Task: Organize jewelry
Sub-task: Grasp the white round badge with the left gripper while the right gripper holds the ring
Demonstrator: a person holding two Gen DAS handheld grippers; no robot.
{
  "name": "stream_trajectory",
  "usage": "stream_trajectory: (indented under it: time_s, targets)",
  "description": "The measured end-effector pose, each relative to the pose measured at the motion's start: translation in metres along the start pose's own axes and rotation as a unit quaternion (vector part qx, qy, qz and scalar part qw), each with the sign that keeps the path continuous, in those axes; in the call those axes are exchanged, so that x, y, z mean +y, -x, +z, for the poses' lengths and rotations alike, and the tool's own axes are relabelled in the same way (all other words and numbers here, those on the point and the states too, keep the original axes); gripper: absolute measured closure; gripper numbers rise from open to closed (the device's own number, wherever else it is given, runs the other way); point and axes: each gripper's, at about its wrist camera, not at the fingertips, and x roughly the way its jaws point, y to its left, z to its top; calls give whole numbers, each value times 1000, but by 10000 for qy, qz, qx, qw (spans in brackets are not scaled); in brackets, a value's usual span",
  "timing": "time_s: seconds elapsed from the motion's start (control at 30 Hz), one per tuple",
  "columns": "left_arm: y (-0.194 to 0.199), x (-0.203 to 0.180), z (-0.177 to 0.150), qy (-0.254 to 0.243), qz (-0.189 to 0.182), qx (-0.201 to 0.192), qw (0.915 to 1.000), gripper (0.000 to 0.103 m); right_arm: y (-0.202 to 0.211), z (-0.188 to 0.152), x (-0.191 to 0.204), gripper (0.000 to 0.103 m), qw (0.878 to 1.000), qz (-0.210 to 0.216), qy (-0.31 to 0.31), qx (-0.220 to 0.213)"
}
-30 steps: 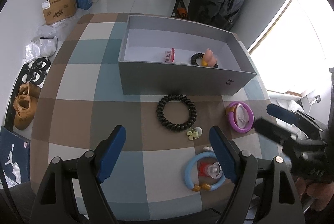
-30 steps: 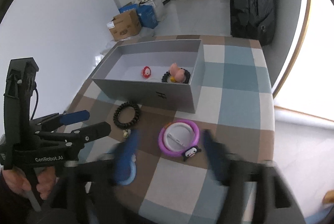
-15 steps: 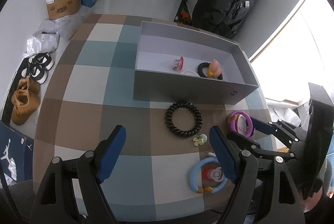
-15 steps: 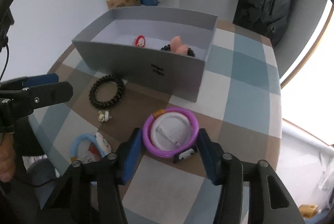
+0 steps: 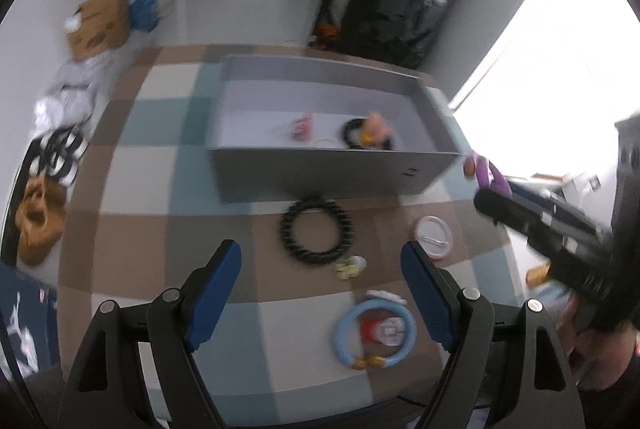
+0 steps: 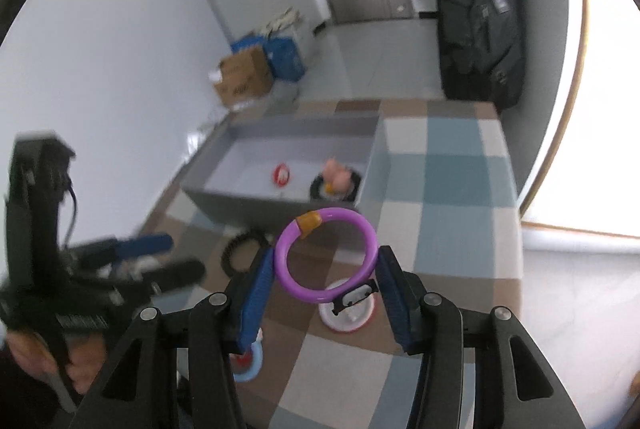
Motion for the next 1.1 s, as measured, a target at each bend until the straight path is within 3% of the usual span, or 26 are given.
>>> stream_trajectory:
  time_s: [0.17,0.53,0.77,0.83,1.03,1.1]
  targets:
    - [-4,-31,2,-625,-191,-47,9979,24,23,6,-16,54,9990,10,-316,-330]
    - [-30,-73,5,-1115,-219,370,9928,24,60,5,-48,54,9945,119,-795,-677]
    - [-46,-97,-1,-1478,100,588,9872,24,70,2,-63,54,9916,238,-1043,-723]
    - [-56,-104,-1,-1570,371,713,9843,24,73,2,-65,54,9908,261,-1098,-746]
    - [-70,-108,-6,-1573,644,932,9810,25,79,-2,-74,54,9885,333,-1266,-755]
    - [-69,-107,-6,-1487,586,938,9827,26,80,-2,-75,54,9884,328,-1282,-744]
